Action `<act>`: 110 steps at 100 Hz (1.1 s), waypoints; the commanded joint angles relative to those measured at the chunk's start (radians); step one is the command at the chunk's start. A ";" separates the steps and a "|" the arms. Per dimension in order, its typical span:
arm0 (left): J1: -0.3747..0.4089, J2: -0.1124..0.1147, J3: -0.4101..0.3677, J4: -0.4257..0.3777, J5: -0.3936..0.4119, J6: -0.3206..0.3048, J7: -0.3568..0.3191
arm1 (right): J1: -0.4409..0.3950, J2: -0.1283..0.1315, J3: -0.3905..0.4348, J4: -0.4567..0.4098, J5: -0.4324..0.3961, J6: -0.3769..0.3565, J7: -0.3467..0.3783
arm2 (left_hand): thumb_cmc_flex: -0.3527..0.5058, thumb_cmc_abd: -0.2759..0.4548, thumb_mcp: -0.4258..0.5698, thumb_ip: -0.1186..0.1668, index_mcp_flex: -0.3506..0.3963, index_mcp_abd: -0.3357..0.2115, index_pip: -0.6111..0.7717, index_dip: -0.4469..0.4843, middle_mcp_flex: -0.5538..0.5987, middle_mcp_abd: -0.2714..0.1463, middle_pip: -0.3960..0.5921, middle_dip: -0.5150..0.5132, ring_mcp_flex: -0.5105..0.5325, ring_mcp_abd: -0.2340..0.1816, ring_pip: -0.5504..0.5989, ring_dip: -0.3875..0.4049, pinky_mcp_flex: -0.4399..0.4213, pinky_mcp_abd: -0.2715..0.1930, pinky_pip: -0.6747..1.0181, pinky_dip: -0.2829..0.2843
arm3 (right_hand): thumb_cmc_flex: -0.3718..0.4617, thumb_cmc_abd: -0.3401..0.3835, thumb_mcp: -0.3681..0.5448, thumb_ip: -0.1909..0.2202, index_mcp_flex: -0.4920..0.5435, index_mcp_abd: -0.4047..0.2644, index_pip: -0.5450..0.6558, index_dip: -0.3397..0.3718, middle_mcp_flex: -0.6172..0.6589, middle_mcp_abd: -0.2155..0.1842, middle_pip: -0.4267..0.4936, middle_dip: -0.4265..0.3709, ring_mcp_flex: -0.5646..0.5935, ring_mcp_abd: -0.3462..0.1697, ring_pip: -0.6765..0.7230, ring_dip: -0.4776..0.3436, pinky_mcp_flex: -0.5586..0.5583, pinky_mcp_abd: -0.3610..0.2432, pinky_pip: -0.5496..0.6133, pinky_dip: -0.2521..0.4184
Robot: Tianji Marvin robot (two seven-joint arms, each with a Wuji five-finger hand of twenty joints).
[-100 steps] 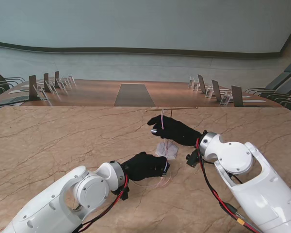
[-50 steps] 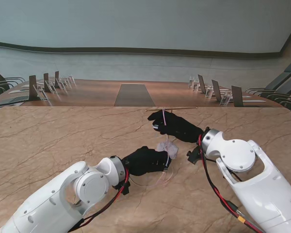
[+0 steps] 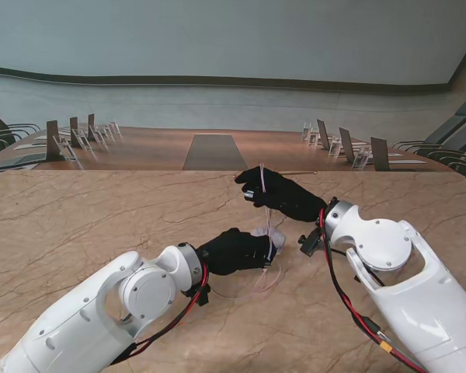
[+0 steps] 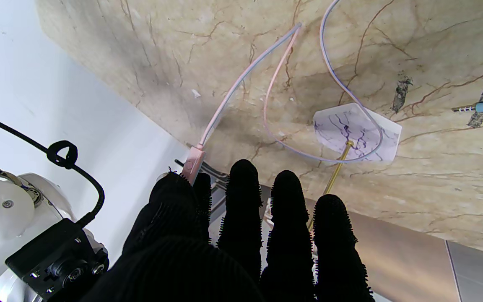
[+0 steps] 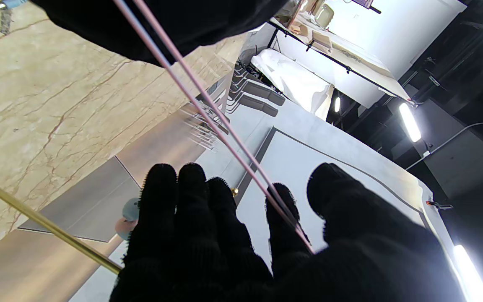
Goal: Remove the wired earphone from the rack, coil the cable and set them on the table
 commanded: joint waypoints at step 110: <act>-0.020 -0.024 -0.029 0.004 -0.038 0.009 0.041 | 0.058 -0.018 -0.003 0.023 0.054 -0.050 -0.022 | 0.074 -0.005 -0.002 -0.008 -0.022 0.000 0.024 -0.017 -0.004 -0.011 -0.001 -0.018 0.013 -0.013 0.014 -0.010 0.046 -0.018 0.245 0.121 | 0.048 0.040 0.046 0.006 0.003 -0.036 0.031 -0.022 0.001 0.010 0.031 0.011 0.017 0.015 0.013 0.004 0.022 -0.019 0.023 -0.024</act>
